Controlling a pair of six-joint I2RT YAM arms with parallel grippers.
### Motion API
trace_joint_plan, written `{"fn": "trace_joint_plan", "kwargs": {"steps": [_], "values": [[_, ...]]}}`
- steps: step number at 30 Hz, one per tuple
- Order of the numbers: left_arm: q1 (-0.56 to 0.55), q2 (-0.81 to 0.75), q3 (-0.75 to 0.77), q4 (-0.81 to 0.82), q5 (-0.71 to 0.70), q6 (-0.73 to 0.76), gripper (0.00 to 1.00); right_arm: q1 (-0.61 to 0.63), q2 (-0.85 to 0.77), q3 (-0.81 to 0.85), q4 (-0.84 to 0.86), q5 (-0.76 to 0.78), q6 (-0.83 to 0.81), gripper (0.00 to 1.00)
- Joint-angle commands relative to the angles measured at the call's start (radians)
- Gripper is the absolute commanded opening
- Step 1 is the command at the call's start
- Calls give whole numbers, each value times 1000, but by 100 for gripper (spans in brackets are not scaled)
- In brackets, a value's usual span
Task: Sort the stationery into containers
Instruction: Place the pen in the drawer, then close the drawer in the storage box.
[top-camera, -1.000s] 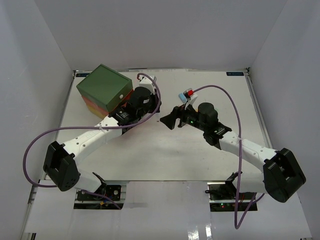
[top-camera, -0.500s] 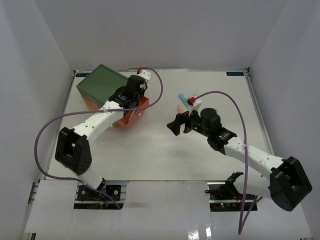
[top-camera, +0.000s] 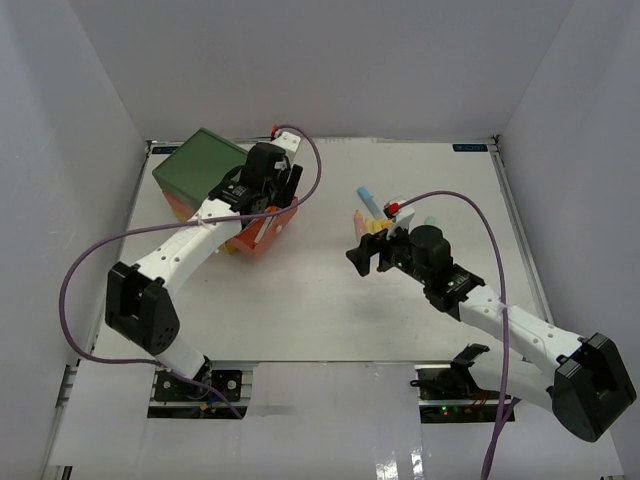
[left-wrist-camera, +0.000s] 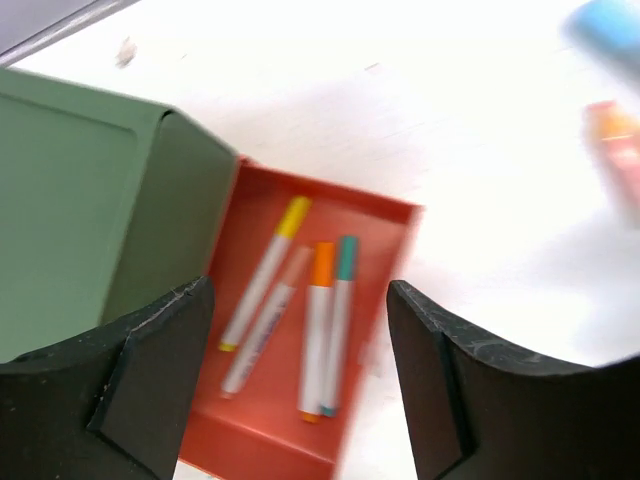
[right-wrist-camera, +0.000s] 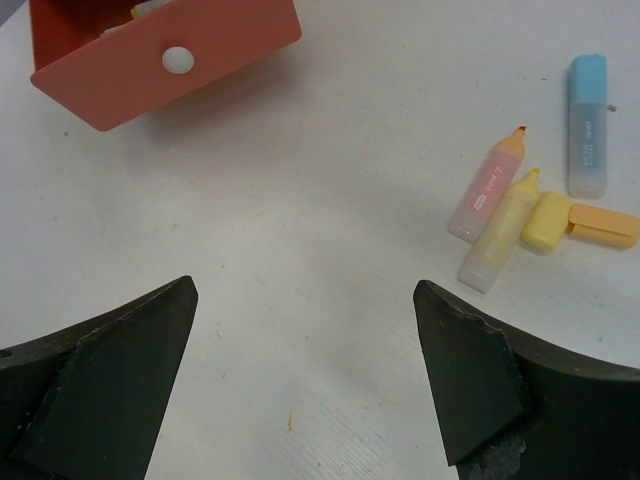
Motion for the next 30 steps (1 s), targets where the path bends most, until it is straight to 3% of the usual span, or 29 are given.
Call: {"fn": "trace_joint_plan", "kwargs": {"steps": [1, 6, 12, 16, 30], "values": [[-47, -155, 39, -14, 188, -140, 80, -6, -37, -11, 6, 71, -42, 95], [-80, -163, -24, 16, 371, -317, 79, -11, -62, -26, -4, 111, -53, 95], [-113, -102, -114, 56, 415, -367, 81, -15, -97, -50, -17, 141, -59, 95], [-120, -46, -125, 70, 399, -374, 85, -18, -112, -69, -20, 151, -59, 95], [-122, 43, -153, 61, 118, -325, 89, -29, -102, -92, -21, 151, -65, 95]]}}
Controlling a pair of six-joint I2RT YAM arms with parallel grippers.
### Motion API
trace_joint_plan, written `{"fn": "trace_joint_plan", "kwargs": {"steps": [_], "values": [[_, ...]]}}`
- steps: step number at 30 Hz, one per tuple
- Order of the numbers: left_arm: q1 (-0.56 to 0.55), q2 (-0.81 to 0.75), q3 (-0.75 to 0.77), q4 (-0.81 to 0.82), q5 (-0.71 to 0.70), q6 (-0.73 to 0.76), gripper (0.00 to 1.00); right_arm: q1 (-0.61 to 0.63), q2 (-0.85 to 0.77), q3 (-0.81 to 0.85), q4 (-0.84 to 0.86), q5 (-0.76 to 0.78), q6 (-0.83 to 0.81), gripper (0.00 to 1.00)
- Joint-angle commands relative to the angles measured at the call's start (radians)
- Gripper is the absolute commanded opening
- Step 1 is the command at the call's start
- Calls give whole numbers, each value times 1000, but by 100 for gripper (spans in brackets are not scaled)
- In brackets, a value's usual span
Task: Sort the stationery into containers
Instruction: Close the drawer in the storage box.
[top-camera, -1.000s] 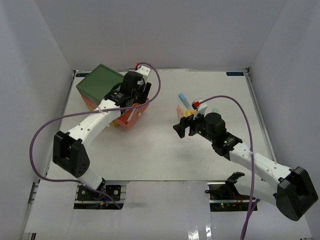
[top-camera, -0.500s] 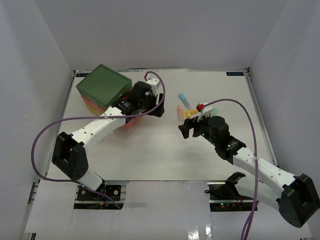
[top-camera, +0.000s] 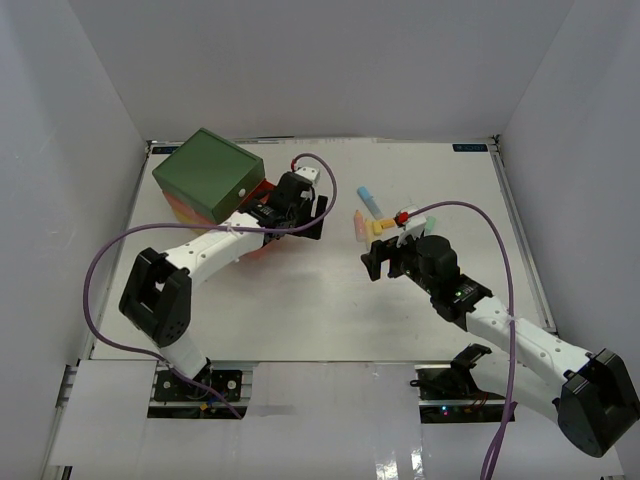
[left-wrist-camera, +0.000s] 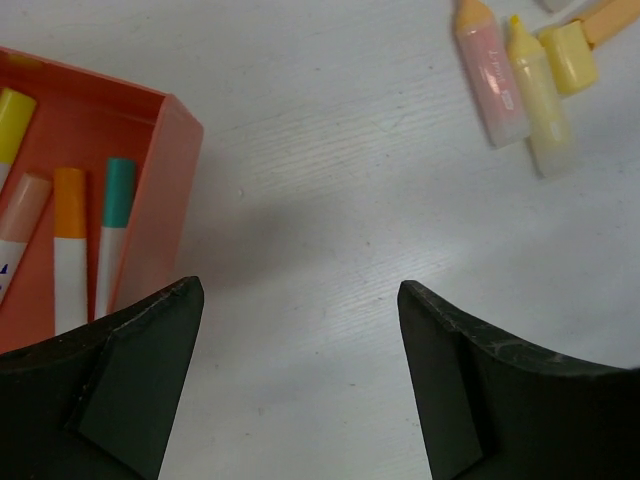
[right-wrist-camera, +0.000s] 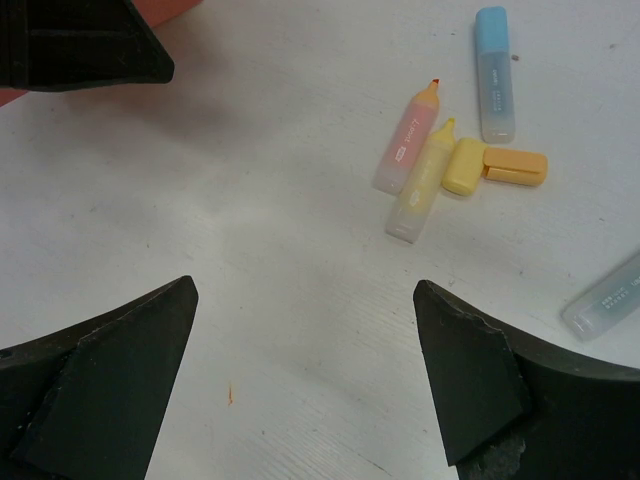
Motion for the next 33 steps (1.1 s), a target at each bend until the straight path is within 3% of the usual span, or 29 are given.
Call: {"fn": "trace_joint_plan", "kwargs": {"steps": [1, 16, 33], "values": [[-3, 8, -4, -1, -111, 29, 90, -7, -3, -3, 29, 13, -20, 95], [7, 71, 56, -63, -387, 105, 91, -18, 16, -19, 30, 9, -29, 95], [104, 120, 74, 49, -424, 245, 94, -26, 9, -35, 32, 6, -35, 95]]}}
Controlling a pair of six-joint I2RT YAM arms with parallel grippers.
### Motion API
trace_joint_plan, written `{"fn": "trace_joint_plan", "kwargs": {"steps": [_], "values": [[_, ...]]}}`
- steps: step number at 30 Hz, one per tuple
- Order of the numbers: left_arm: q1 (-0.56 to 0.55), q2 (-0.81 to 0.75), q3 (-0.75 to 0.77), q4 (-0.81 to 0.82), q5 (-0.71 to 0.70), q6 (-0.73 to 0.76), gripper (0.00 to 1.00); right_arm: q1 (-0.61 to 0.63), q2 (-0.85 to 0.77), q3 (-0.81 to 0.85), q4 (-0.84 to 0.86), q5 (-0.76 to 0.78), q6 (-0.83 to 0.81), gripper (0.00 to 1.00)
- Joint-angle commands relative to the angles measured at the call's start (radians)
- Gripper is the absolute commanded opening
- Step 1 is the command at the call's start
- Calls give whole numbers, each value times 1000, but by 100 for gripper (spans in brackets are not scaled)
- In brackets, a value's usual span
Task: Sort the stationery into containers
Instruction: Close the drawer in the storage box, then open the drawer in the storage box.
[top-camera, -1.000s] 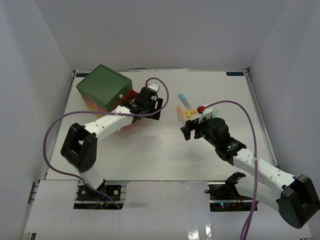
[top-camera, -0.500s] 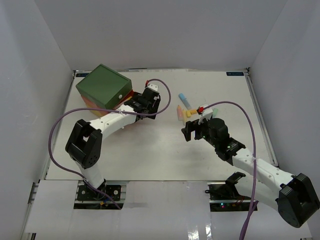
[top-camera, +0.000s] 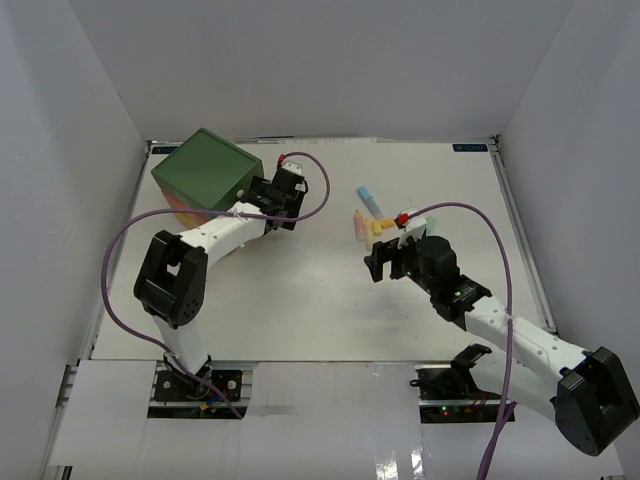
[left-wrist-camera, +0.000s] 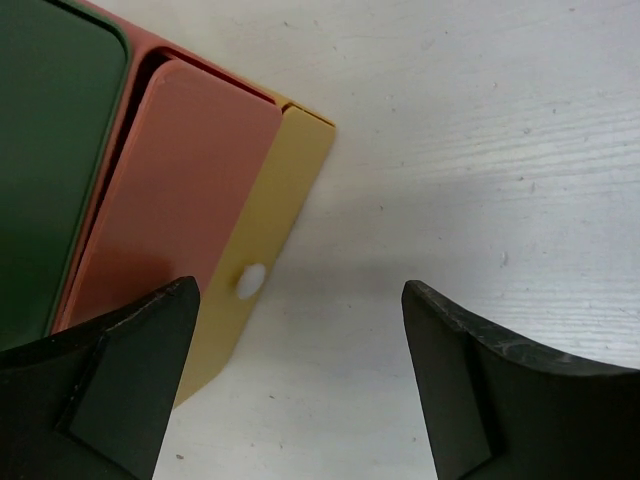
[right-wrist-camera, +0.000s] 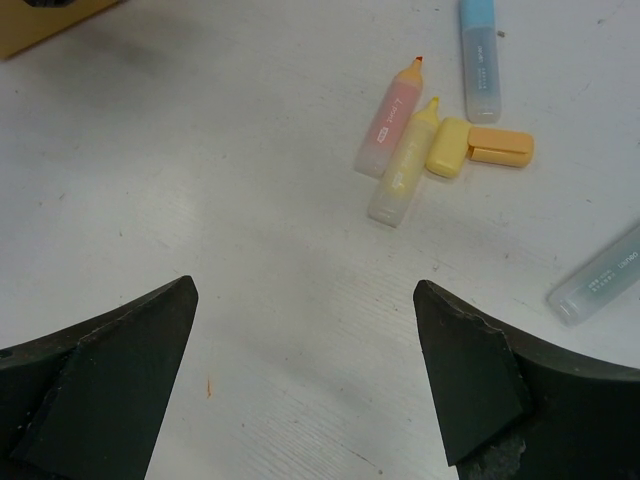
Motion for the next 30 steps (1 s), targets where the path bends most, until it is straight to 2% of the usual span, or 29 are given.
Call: {"fn": "trace_joint_plan", "kwargs": {"steps": [1, 6, 20, 25, 30], "values": [[16, -20, 35, 52, -38, 51, 94, -4, -5, -16, 31, 6, -16, 95], [24, -21, 39, 63, -37, 54, 95, -6, -20, -25, 31, 10, -17, 95], [21, -205, -98, 65, 261, 146, 98, -9, -23, -40, 34, 3, -17, 95], [21, -169, -142, 23, 255, 171, 98, -10, -22, -45, 39, -5, -12, 95], [21, -103, -152, 12, 175, 168, 98, -12, -33, -48, 39, -19, -5, 95]]}}
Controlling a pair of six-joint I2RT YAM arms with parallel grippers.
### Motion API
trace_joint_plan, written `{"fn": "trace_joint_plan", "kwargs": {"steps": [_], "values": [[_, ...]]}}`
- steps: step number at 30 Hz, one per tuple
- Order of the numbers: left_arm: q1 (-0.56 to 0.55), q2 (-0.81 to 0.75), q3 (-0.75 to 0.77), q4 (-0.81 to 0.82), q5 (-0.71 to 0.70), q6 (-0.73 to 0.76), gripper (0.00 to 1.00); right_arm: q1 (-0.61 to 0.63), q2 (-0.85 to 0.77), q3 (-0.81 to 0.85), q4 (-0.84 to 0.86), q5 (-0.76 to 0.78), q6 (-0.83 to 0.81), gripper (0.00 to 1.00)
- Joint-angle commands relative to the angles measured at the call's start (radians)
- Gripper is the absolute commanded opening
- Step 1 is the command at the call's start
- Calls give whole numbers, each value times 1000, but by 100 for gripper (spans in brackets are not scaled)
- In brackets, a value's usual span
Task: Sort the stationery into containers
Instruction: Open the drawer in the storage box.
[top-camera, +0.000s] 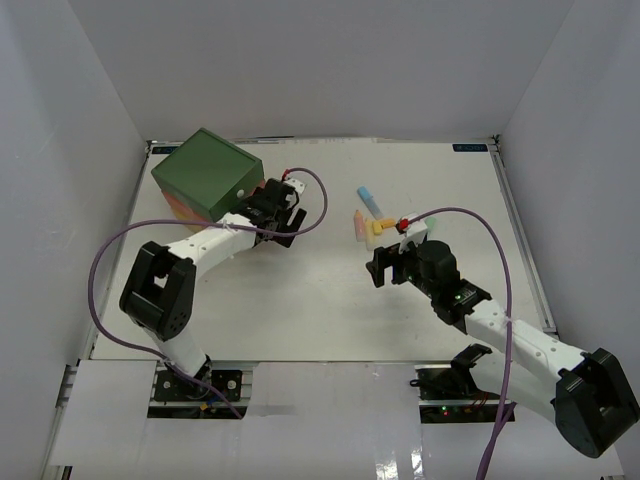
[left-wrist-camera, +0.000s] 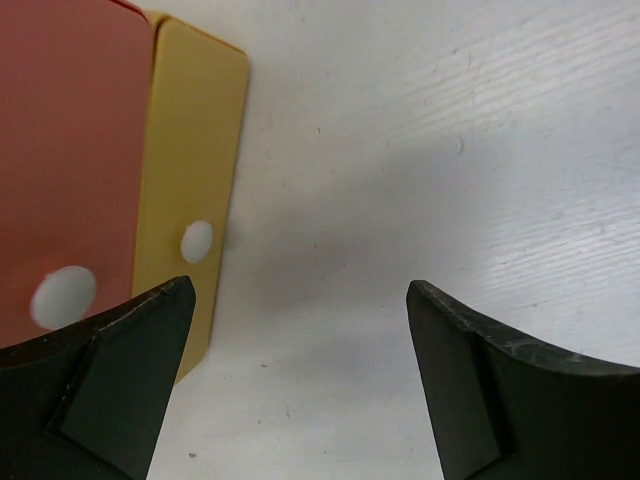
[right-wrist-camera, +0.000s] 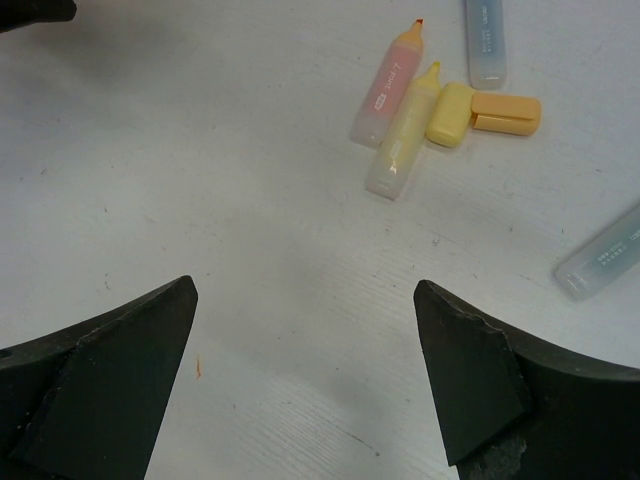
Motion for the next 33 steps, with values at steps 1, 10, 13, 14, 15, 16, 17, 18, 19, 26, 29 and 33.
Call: {"fn": "trace_joint_plan", "kwargs": {"steps": [1, 10, 13, 14, 15, 16, 17, 18, 19, 26, 29, 33], "values": [[3, 27, -11, -16, -61, 9, 98, -5, -26, -7, 37, -17, -3, 96], [3, 134, 8, 7, -208, 6, 98, -5, -15, -4, 38, -33, -1, 95], [3, 153, 6, 24, -243, 16, 98, -5, -11, -2, 37, -42, 2, 96], [3, 156, 9, 27, -251, 18, 98, -5, -9, -1, 38, -43, 3, 95], [3, 160, 14, 30, -254, 19, 98, -7, -7, 1, 38, -45, 3, 95], [3, 162, 15, 32, -259, 19, 98, -5, -6, 2, 38, -45, 0, 95], [3, 162, 18, 33, -260, 19, 98, -5, -3, 2, 38, -46, 2, 95], [3, 161, 20, 33, -259, 19, 98, -7, 0, 4, 38, -45, 2, 96], [3, 156, 21, 36, -259, 15, 98, -5, 3, 4, 40, -48, 3, 95], [3, 157, 26, 53, -233, 16, 98, -7, 9, -2, 48, -59, 9, 96], [3, 164, 32, 58, -227, 18, 98, -7, 9, -2, 49, -57, 9, 96], [3, 174, 50, 58, -208, 23, 98, -7, 17, -5, 54, -65, 12, 96]]}}
